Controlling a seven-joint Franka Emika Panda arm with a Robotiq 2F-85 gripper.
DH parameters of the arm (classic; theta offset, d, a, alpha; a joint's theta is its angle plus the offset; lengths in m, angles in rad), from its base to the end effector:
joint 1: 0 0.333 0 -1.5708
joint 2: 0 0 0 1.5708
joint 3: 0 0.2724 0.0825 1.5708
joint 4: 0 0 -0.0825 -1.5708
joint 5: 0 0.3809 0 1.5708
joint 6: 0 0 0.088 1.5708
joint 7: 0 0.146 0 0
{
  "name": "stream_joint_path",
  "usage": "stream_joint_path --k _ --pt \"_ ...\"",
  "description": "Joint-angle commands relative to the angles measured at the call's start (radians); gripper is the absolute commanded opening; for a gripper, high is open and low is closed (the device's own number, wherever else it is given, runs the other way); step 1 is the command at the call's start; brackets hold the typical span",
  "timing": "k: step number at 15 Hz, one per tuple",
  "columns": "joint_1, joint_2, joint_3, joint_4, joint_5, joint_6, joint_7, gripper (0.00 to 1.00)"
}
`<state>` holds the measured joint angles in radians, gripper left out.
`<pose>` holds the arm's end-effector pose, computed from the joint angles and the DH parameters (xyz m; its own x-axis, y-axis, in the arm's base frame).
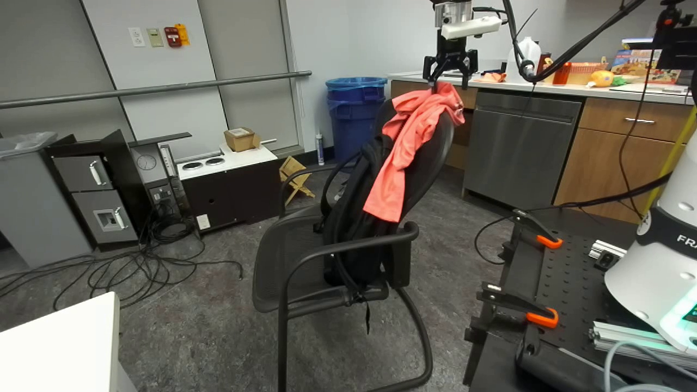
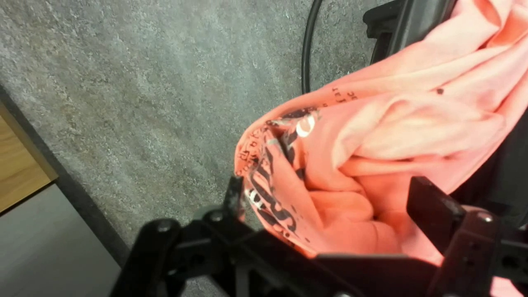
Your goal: Put the sweatshirt on the seat of the chair
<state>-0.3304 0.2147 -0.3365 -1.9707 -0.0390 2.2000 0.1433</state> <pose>0.4613 -0.3648 0.2918 0.7120 -0.7011 0.0386 -0.7009 -0.7065 0.0978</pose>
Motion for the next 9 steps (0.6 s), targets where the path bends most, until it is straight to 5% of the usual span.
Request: stream_joint_path --k 1,3,5,9 --pt "-0.001 0.044 0.002 0.054 0.005 -0.013 0.016 1.0" --pt "-0.003 0.057 0.003 0.065 0.01 -0.02 0.015 1.0" --pt "-0.005 0.068 0.003 0.074 0.016 -0.023 0.014 0.72" --pt "-0.009 0.082 0.005 0.089 0.028 -0.033 0.008 0.42"
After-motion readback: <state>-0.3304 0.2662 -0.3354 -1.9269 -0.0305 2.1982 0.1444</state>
